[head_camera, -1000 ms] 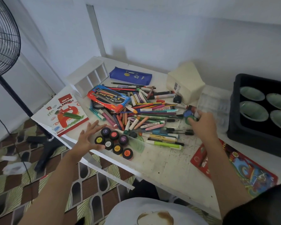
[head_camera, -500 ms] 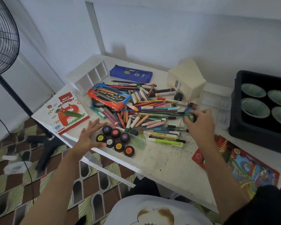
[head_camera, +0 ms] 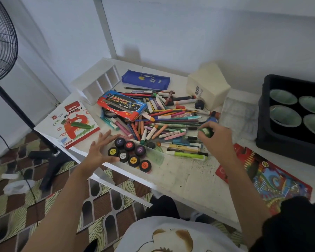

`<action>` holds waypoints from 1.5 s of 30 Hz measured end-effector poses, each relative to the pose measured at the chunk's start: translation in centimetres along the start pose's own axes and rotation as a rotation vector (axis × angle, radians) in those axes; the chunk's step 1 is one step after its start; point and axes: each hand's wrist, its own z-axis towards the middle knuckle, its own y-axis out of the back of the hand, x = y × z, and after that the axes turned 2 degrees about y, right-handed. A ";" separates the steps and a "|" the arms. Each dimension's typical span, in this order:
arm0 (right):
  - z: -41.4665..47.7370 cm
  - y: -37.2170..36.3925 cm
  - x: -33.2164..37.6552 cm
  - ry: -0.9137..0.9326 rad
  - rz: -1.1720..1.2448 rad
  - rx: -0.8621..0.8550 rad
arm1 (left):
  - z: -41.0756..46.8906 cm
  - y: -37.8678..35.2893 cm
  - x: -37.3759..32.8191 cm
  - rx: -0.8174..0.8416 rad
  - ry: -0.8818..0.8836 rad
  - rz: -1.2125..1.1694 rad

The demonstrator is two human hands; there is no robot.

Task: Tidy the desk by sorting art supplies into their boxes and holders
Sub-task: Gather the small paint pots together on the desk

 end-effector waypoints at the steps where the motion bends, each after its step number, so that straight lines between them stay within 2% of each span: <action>1: -0.2 -0.3 0.3 0.000 0.012 0.082 | 0.0 0.0 0.0 0.002 0.002 0.002; 6: -2.1 -3.0 3.5 0.125 0.089 0.411 | 0.0 0.0 -0.1 -0.007 0.016 -0.012; 8: -2.7 -4.7 4.5 0.211 0.023 0.584 | 0.0 0.0 0.0 -0.005 0.010 -0.015; 10: -3.1 -6.2 5.0 0.275 -0.073 0.674 | 0.0 0.0 0.1 -0.001 0.009 -0.012; 16: -3.1 -7.5 5.7 0.498 -0.303 0.631 | 0.0 0.0 0.2 -0.013 0.007 -0.011; 28: -2.7 -8.7 4.2 0.641 -0.397 0.527 | 0.3 -0.1 0.2 -0.019 0.005 -0.001; 31: -2.0 -7.3 3.6 0.568 -0.279 0.511 | 0.3 0.0 0.6 -0.007 0.001 -0.025; 33: -1.0 -6.0 2.8 0.515 -0.266 0.326 | 0.3 0.1 0.6 -0.003 -0.006 -0.028; 36: 1.1 -3.7 0.7 0.361 -0.456 0.068 | 0.3 0.0 0.6 -0.010 -0.012 0.002; 39: 3.1 -1.4 -1.0 0.107 -0.655 -0.077 | 0.3 0.0 0.4 -0.023 -0.006 0.015; 42: 4.6 -0.4 -2.1 -0.088 -0.783 -0.057 | 0.3 0.0 0.3 -0.022 -0.002 -0.004; 45: 5.3 -0.5 -2.3 -0.123 -0.841 -0.031 | 0.3 0.0 0.6 -0.017 -0.007 -0.029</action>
